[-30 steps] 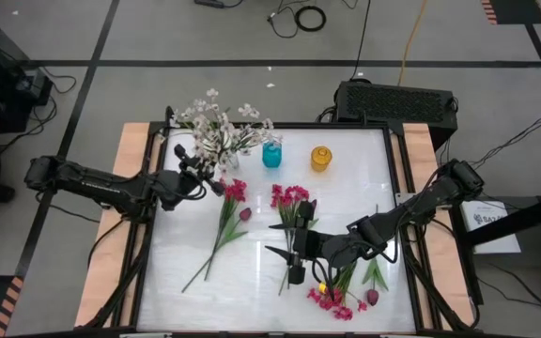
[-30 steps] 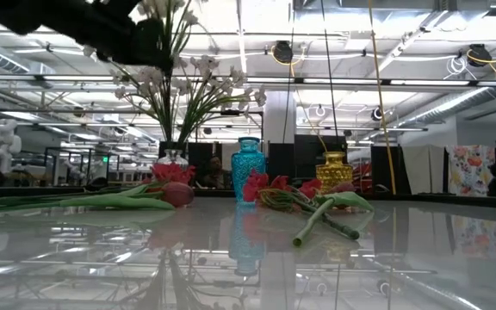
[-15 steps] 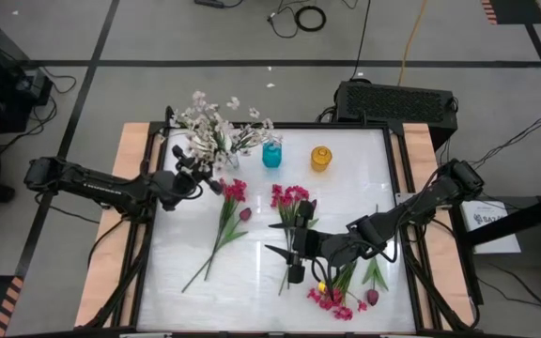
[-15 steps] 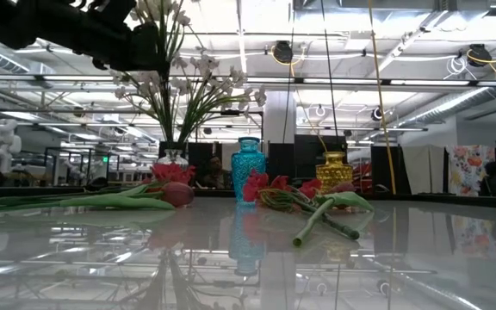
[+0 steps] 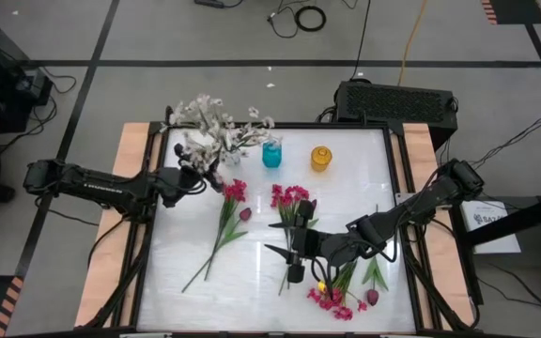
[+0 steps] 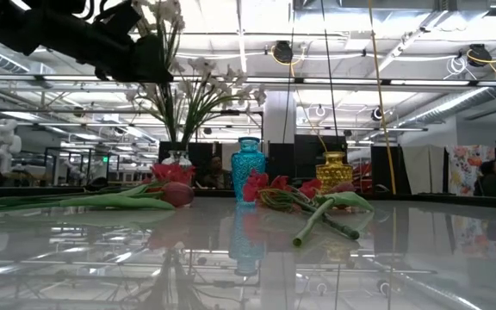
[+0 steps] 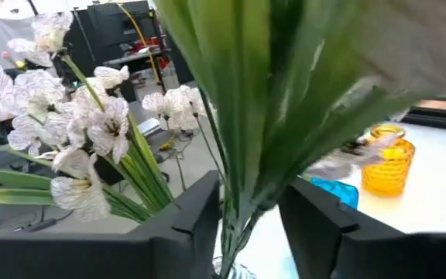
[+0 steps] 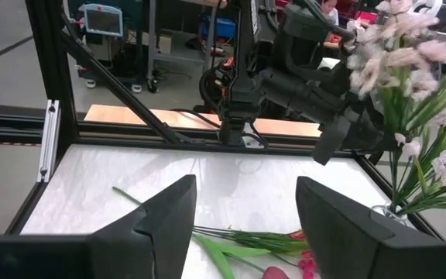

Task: Sort flowers into vase by color
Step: Put the white flower into the transparent vase

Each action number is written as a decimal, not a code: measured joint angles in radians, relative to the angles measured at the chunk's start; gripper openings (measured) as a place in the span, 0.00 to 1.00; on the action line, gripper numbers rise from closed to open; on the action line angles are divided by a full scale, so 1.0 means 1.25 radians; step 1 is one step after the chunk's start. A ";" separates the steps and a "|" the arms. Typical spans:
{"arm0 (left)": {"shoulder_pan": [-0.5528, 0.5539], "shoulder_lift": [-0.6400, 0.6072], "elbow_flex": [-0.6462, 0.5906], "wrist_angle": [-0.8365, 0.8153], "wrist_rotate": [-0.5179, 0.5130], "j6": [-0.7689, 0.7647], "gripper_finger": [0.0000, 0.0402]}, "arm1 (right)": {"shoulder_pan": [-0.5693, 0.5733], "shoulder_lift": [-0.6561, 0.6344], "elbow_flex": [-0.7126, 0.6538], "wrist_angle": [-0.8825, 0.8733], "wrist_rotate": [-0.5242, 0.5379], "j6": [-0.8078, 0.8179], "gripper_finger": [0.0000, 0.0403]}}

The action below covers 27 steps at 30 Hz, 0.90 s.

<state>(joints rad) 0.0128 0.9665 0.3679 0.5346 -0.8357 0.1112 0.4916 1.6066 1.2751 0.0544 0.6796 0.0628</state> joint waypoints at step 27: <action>0.028 0.000 0.076 -0.019 -0.017 0.043 0.37 | 0.000 0.000 0.000 0.000 0.000 0.000 0.53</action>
<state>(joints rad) 0.0474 0.9665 0.4629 0.5102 -0.8568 0.1655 0.4915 1.6070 1.2751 0.0544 0.6796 0.0628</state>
